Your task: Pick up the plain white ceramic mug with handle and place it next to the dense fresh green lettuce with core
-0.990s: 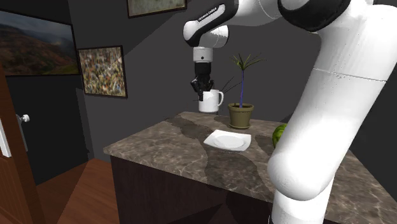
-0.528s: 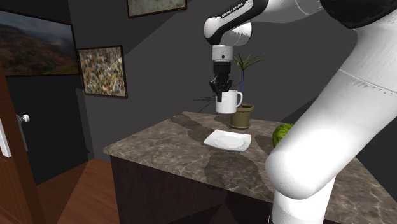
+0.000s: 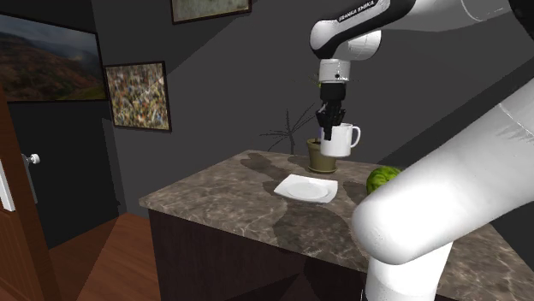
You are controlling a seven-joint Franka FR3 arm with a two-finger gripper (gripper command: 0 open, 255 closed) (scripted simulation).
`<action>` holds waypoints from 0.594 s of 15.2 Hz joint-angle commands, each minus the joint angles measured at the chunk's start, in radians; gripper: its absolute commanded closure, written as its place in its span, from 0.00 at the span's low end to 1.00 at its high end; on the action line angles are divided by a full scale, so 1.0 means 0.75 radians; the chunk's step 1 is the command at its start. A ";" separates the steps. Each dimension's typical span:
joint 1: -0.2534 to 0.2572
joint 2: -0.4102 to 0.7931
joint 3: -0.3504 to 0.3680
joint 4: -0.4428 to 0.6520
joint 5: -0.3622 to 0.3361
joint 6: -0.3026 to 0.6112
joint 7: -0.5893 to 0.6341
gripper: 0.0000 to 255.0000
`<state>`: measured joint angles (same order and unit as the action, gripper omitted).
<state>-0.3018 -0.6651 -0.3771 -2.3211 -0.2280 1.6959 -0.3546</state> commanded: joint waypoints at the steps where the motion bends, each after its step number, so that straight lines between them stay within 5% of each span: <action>1: -0.032 -0.068 -0.024 -0.039 -0.035 -0.023 -0.039 1.00; 9: -0.177 -0.307 -0.143 -0.120 -0.187 -0.151 -0.234 1.00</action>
<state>-0.4209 -0.8726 -0.4745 -2.4027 -0.3538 1.5943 -0.5111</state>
